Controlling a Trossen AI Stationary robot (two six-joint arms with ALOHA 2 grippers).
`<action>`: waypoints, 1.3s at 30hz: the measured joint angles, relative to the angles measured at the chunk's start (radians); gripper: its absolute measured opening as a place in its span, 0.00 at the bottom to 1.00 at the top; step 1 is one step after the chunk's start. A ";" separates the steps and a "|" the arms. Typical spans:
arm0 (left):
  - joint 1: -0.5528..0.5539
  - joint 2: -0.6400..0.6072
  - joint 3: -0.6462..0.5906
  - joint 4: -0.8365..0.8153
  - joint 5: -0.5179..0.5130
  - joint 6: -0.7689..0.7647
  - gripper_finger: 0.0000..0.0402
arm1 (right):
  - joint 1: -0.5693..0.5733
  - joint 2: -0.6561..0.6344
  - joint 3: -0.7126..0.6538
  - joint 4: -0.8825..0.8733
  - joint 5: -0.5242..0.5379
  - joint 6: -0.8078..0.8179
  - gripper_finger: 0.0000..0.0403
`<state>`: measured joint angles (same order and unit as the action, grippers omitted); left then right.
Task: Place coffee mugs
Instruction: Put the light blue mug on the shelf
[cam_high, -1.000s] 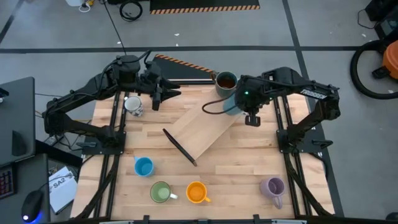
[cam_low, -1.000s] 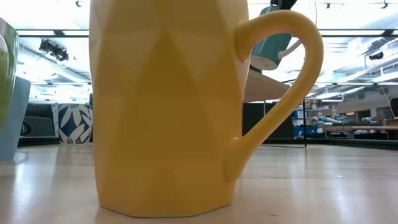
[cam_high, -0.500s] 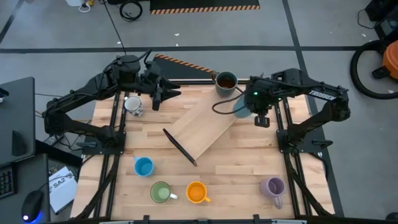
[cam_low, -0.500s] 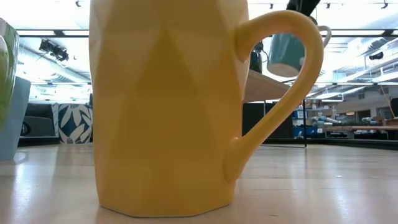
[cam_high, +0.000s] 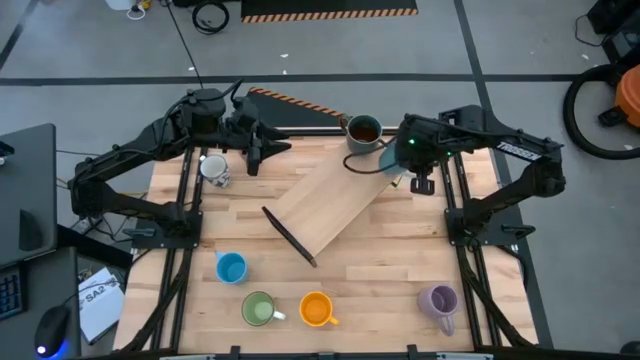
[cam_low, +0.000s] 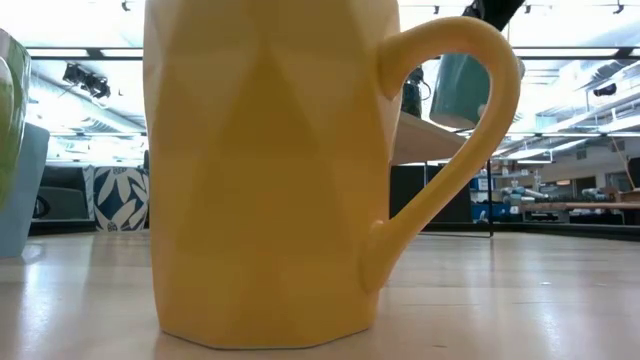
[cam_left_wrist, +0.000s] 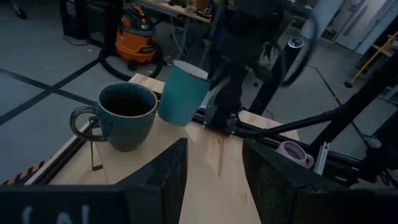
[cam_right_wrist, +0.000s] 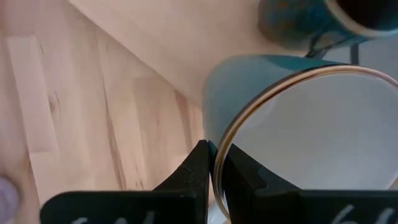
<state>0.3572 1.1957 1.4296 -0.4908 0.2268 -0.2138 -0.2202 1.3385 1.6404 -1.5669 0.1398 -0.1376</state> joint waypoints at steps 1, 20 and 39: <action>0.000 0.000 0.000 0.000 -0.002 0.000 0.40 | -0.008 0.000 -0.011 0.000 -0.007 -0.006 0.08; 0.000 0.000 0.000 0.001 -0.006 -0.010 0.40 | -0.025 0.001 -0.067 0.075 0.011 -0.022 0.09; 0.000 0.000 0.000 0.001 -0.006 -0.008 0.40 | -0.024 -0.002 -0.130 0.130 0.022 -0.004 0.09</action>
<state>0.3569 1.1957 1.4292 -0.4900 0.2211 -0.2214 -0.2443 1.3361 1.5099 -1.4371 0.1623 -0.1418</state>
